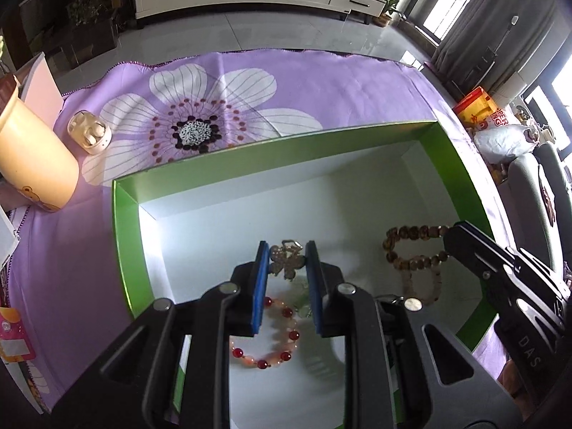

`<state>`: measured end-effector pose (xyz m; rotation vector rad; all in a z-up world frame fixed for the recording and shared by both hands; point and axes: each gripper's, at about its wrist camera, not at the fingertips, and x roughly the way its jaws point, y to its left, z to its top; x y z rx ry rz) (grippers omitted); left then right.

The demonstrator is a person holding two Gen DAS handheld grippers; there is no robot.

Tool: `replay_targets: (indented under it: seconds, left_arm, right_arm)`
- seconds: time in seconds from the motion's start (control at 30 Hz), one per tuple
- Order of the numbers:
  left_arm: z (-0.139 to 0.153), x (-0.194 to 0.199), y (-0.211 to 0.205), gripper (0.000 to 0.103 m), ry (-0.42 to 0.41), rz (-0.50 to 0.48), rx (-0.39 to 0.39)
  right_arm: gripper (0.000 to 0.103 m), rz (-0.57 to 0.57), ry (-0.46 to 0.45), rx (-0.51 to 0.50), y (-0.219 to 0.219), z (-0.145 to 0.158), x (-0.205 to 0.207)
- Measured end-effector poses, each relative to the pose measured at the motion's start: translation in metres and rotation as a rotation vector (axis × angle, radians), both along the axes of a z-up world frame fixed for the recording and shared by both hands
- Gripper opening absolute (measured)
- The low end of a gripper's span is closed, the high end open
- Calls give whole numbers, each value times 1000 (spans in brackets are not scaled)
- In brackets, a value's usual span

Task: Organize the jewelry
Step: 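Carry both items over the green box and open the right tool to drop the bracelet, then open the left tool to drop the gold brooch while the right tool moves back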

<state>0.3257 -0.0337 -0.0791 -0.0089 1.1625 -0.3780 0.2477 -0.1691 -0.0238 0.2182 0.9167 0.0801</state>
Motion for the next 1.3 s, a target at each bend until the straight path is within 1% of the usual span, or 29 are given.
replay_targets:
  seconds: [0.03, 0.07, 0.1, 0.13, 0.23, 0.33, 0.37, 0.4, 0.47, 0.53, 0.6, 0.67, 0.73, 0.77, 0.87, 0.93, 1.03, 1.13, 1.3]
  left_arm:
    - [-1, 1, 0, 20, 0, 3, 7]
    - [-2, 1, -1, 21, 0, 4, 12]
    - [-3, 1, -1, 27, 1, 4, 13]
    - [-3, 2, 0, 30, 2, 8, 12]
    - [1, -1, 1, 31, -16, 14, 23]
    - [13, -10, 6, 33, -48, 10, 20]
    - [22, -17, 8, 35, -74, 3, 15]
    - [30, -24, 11, 43, -104, 1, 13]
    - [45, -41, 20, 54, -165, 4, 3]
    - [59, -59, 31, 55, -205, 6, -19]
    - [65, -73, 42, 58, -215, 6, -38]
    - [70, -88, 55, 59, -215, 26, -46]
    - [72, -104, 69, 62, -212, 42, -72]
    - [72, -116, 79, 66, -221, 58, -75]
    - [66, -141, 101, 67, -227, 96, -59]
    - [59, -153, 111, 67, -205, 101, -62]
    - [41, -169, 126, 67, -166, 122, -50]
    - [22, -174, 130, 67, -116, 126, -46]
    - [-10, -185, 123, 66, -88, 108, -6]
  right_arm:
    - [9, -6, 5, 3, -2, -1, 2]
    - [18, -16, 11, 7, -4, -2, 2]
    - [23, -22, 16, 11, -6, -3, 3]
    - [24, -26, 17, 17, -8, -3, 1]
    - [24, -29, 6, -4, -11, 0, -8]
    - [24, -32, -25, 9, -16, 11, -29]
    - [24, -30, -40, 15, -17, 16, -37]
    - [24, -26, -65, 20, -18, 23, -48]
    - [25, -20, -89, 17, -20, 31, -66]
    - [25, -12, -108, 17, -20, 36, -87]
    - [25, 3, -130, 43, -20, 39, -105]
    - [25, 7, -136, 55, -19, 38, -120]
    - [25, 18, -127, 67, -17, 34, -134]
    - [25, 24, -121, 74, -16, 30, -141]
    - [25, 36, -91, 75, -9, 19, -157]
    - [25, 61, -80, 77, -3, 14, -165]
    - [25, 80, -88, 74, 4, 8, -176]
    - [25, 81, -58, 109, 9, -3, -178]
    - [25, 97, -23, 90, 28, -21, -177]
